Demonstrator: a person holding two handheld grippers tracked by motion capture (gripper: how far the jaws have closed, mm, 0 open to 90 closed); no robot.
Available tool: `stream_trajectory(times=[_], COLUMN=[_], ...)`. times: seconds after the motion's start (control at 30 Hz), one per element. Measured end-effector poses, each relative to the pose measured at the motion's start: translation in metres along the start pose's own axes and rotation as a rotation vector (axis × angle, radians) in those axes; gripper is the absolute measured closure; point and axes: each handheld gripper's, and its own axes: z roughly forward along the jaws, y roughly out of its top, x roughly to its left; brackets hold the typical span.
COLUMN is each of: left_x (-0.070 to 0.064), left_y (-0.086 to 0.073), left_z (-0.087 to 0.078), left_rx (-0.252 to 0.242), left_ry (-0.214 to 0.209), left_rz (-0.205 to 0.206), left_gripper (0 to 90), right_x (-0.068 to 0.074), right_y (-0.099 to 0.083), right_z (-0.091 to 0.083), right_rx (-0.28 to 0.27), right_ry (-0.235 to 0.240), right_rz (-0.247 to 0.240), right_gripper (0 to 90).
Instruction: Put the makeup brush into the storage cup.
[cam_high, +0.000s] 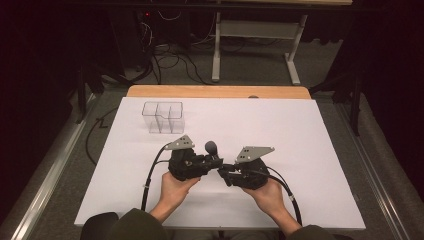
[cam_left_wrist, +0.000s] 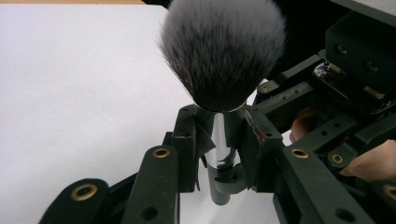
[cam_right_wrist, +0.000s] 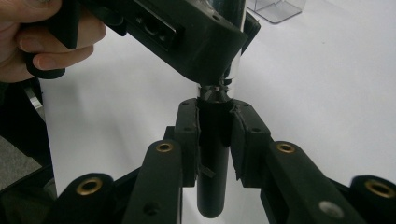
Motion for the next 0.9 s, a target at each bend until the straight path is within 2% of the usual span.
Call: stream_trajectory(times=[0.2, 0.63, 0.9], left_x=[-0.0002, -0.0019, -0.002], left_y=[0.0004, 0.0016, 0.0022], left_z=[-0.0003, -0.0015, -0.0028], left_rx=[0.002, 0.001, 0.003], left_ry=[-0.005, -0.007, -0.002], left_rz=[0.003, 0.016, 0.023], left_gripper=[69.6, 69.9, 69.9], right_x=[-0.0006, -0.0009, -0.0034], right_y=[0.0, 0.0002, -0.0005], right_z=[0.0004, -0.0005, -0.0012], right_rx=[-0.005, -0.012, -0.015], right_ry=[0.006, 0.019, 0.023], right_rz=[-0.004, 0.019, 0.033], right_gripper=[76.4, 74.8, 65.8])
